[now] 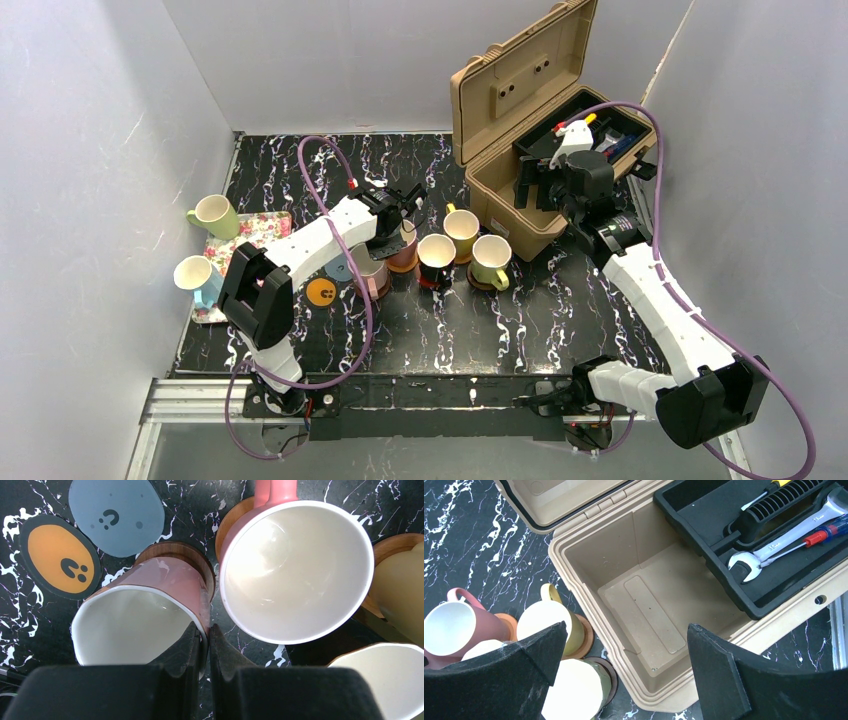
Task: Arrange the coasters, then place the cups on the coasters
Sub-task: Place the cup on the coaster.
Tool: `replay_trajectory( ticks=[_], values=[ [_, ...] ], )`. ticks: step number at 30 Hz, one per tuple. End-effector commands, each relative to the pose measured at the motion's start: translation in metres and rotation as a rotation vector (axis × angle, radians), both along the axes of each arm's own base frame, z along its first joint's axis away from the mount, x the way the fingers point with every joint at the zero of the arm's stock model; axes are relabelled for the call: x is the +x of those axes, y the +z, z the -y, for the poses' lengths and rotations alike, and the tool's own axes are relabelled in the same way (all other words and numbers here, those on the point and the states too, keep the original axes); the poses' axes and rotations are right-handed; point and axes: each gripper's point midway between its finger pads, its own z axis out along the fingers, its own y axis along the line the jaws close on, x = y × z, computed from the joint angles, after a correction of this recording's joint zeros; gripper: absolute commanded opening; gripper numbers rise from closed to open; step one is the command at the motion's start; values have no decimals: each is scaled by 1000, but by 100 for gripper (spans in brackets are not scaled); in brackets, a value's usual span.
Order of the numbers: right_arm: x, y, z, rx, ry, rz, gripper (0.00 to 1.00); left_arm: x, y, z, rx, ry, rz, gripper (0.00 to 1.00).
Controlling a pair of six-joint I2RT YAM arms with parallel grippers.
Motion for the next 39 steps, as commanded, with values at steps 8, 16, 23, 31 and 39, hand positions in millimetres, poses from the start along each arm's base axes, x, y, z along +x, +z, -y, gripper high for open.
replay_trajectory(
  ticks=[8,16,23,31,39],
  values=[
    [1,16,2,23,-2,58,99,6,14,4,-16,7,39,13],
    [1,17,2,24,-2,61,99,4,19,5,-33,7,46,30],
    [0,18,3,25,-4,62,99,2,35,9,-86,-2,66,44],
    [-1,20,4,24,-6,67,99,-1,68,5,-114,-17,118,48],
    [-1,22,3,28,-2,71,99,11,109,-9,-110,-110,208,67]
  ],
)
